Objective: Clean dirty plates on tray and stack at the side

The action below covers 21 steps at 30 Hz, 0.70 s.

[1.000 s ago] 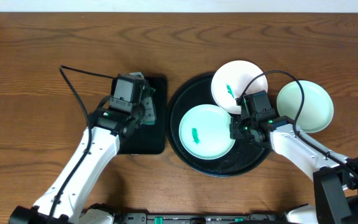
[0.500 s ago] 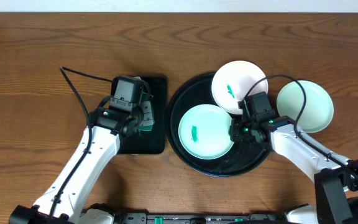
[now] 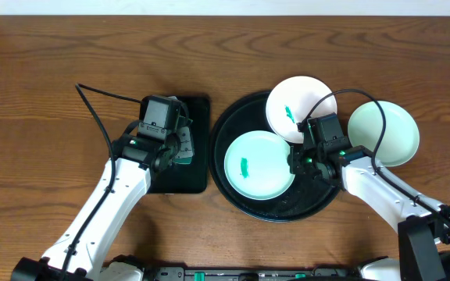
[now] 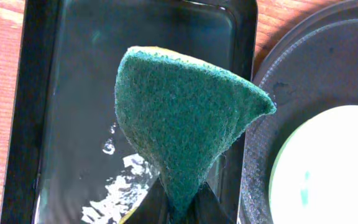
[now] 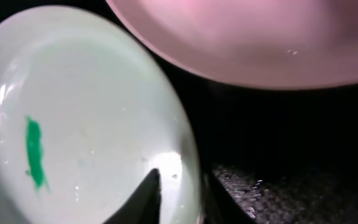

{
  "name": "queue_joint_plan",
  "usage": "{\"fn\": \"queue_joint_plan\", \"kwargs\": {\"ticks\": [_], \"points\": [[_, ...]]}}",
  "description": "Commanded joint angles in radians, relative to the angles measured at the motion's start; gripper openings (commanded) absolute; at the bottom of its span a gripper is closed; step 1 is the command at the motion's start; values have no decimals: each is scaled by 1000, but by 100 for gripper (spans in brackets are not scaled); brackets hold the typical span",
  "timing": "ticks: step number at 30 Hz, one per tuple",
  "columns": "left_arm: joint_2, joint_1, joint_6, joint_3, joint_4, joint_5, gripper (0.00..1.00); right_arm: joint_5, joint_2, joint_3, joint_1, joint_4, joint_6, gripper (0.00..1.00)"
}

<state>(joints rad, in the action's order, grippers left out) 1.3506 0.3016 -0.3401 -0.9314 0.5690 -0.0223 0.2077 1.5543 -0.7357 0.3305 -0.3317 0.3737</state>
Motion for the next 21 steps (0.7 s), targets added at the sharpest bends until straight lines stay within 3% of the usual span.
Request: {"fn": "queue_joint_plan", "kwargs": {"ticks": [1, 8, 13, 21], "points": [[2, 1, 6, -12, -2, 16, 7, -54, -18, 2, 2, 4, -20, 14], [2, 1, 6, -11, -1, 16, 7, -70, -13, 5, 4, 8, -23, 18], [2, 1, 6, -11, -2, 16, 7, -69, -10, 5, 4, 12, -23, 13], [2, 1, 6, -11, -2, 16, 7, -69, -9, 12, 5, 19, -23, 13]]}}
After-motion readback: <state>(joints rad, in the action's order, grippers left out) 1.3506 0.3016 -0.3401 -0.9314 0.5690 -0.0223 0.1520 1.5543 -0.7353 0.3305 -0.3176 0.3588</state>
